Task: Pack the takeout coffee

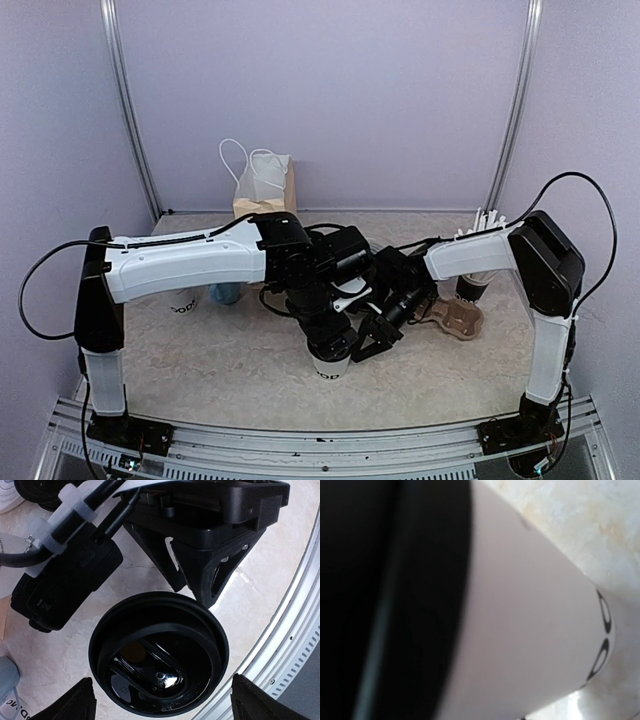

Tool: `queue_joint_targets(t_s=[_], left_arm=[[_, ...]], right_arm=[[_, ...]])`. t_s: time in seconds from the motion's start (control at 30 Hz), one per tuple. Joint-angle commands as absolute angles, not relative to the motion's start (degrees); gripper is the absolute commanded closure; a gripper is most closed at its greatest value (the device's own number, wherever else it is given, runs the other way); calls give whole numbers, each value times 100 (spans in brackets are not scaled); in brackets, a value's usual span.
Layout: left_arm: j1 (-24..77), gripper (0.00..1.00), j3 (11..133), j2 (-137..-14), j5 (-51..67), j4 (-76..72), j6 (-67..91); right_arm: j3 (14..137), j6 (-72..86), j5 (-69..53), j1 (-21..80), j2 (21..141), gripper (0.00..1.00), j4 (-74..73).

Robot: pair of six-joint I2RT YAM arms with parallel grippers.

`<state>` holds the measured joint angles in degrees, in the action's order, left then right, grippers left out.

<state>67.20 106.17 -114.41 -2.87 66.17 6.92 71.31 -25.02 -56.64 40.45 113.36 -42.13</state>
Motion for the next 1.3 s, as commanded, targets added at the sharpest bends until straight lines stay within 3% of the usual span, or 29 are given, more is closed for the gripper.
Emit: queue_joint_targets(t_s=[0.0, 0.2, 0.47, 0.6, 0.77, 1.07, 1.27], left_arm=[[6721, 9, 10748, -11432, -455, 6504, 652], [6815, 3, 10656, -11004, -981, 6213, 699], [6415, 1, 8774, -9652, -1261, 4281, 1333], [5818, 14, 7857, -9213, -111, 3287, 2118], [5654, 22, 6954, -8905, 881, 2103, 2904], [5625, 33, 6281, -8899, 1536, 1474, 3579], [5612, 36, 6209, -9021, 1516, 1635, 3540]], right_arm=[[7020, -2549, -5570, 4111, 11143, 66, -4243], [6857, -2558, -5334, 4069, 10913, 61, -4232], [7072, -2501, -5025, 3703, 10296, 50, -4463], [7187, -2083, -5216, 3475, 10072, 47, -4272], [7309, -1848, -5691, 3463, 10123, 41, -4321], [7398, -1848, -6251, 3518, 10547, 40, -4532], [7494, -1882, -6305, 3640, 10762, 40, -4606]])
